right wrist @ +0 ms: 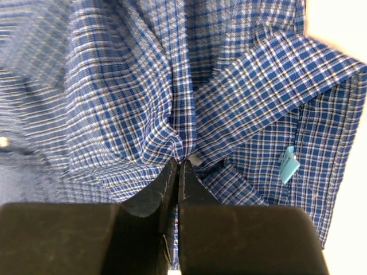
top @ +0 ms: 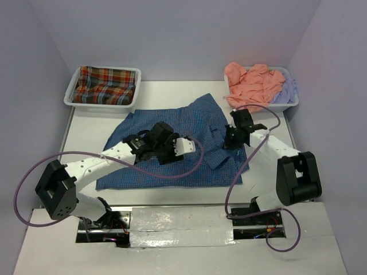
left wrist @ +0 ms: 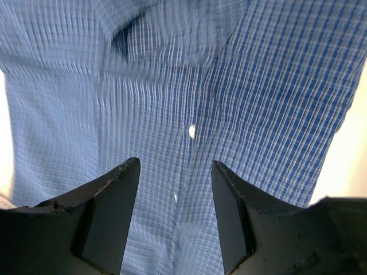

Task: Fold and stack the long sleeve shirts
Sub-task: Fold the shirt

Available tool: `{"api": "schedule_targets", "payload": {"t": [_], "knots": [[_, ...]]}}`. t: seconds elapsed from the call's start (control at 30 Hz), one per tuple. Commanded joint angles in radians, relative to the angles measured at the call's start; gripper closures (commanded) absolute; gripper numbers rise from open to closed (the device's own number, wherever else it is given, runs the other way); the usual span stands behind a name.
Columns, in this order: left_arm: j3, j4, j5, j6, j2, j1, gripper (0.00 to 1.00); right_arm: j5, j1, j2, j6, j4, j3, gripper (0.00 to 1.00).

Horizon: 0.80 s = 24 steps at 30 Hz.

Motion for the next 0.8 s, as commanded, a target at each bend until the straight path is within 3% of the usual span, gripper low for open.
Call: {"api": "schedule_targets", "payload": {"t": [0.0, 0.17, 0.2, 0.3, 0.5, 0.63, 0.77], "knots": [[-0.012, 0.117, -0.045, 0.048, 0.007, -0.059, 0.34, -0.025, 0.006, -0.092, 0.012, 0.000, -0.005, 1.00], [-0.069, 0.279, -0.122, 0.201, 0.044, -0.207, 0.31, -0.082, 0.006, -0.128, 0.030, -0.031, 0.002, 0.99], [-0.075, 0.334, -0.128, 0.218, 0.055, -0.225, 0.31, -0.067, 0.006, -0.125, 0.027, -0.034, 0.006, 0.91], [-0.072, 0.417, -0.146, 0.263, 0.128, -0.296, 0.29, -0.051, 0.006, -0.083, 0.015, -0.042, 0.019, 0.84], [0.002, 0.565, -0.201, 0.324, 0.366, -0.357, 0.29, -0.056, 0.006, 0.018, 0.022, -0.025, 0.027, 0.82], [0.008, 0.672, -0.237, 0.363, 0.435, -0.369, 0.30, -0.063, 0.006, 0.024, 0.019, -0.017, 0.026, 0.81], [0.020, 0.675, -0.246, 0.376, 0.477, -0.369, 0.35, -0.071, 0.006, 0.007, 0.015, -0.013, 0.021, 0.81]]}}
